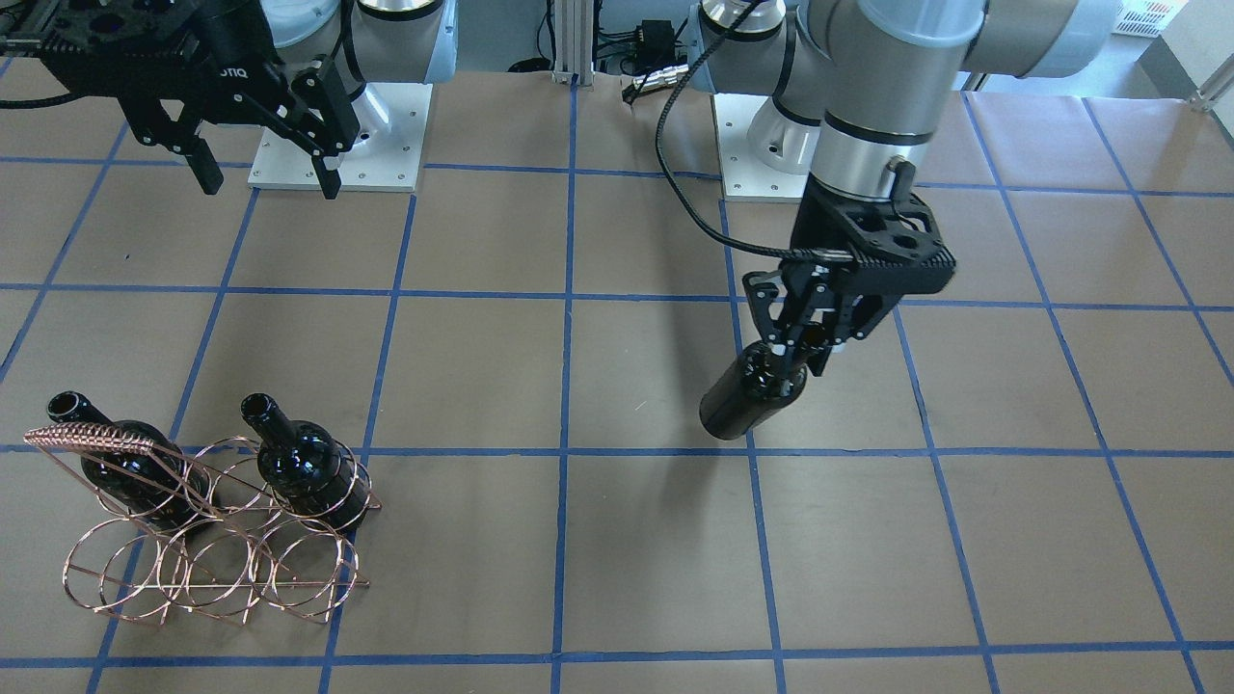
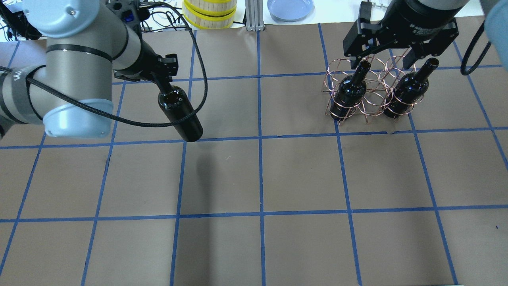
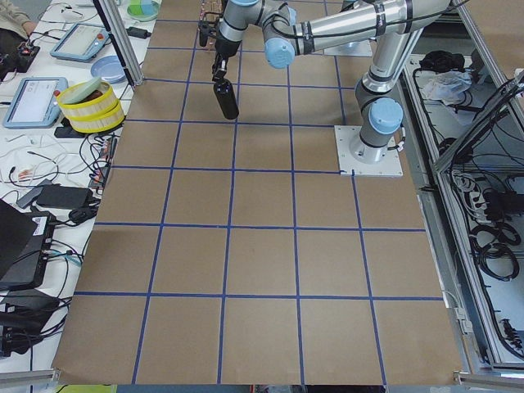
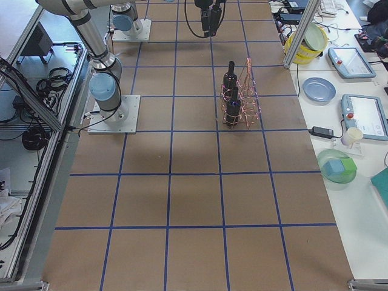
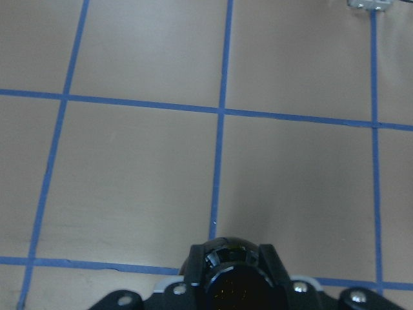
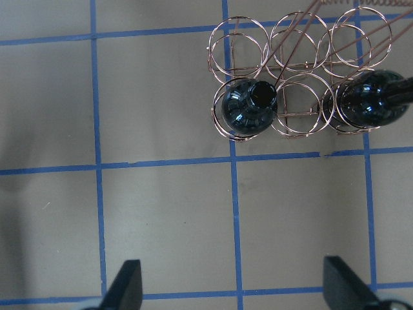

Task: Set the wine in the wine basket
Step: 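Lift the bottle and carry it toward the table center with the left gripper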

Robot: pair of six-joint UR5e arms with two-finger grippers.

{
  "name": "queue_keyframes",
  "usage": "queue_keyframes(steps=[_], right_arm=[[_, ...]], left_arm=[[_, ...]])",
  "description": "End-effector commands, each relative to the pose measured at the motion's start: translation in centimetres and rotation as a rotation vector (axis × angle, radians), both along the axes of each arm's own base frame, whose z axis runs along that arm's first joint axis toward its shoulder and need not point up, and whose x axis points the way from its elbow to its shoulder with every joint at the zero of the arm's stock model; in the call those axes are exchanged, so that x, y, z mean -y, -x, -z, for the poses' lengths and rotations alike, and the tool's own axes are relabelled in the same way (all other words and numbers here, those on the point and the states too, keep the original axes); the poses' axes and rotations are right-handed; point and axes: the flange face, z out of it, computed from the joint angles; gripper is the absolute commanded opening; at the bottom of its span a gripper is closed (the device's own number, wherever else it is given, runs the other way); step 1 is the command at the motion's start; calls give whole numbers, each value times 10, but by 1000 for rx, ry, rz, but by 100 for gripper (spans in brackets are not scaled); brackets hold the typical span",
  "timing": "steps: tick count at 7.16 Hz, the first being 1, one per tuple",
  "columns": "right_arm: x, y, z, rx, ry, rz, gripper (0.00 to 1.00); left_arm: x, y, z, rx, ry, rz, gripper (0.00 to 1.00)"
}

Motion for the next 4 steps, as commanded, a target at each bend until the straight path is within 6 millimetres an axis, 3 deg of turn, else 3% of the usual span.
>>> queue_keyframes(steps=[1,3,4], right_arm=[[15,2,-1,7,-10,8,100],[15,2,0,11,-13,12,100],[15,1,1,20,-17,14,100]], left_arm=[[-37,30,19,23,-33,7,6],[-53,29,38,34,-66,3,6],[-53,25,36,74,-55,-3,6]])
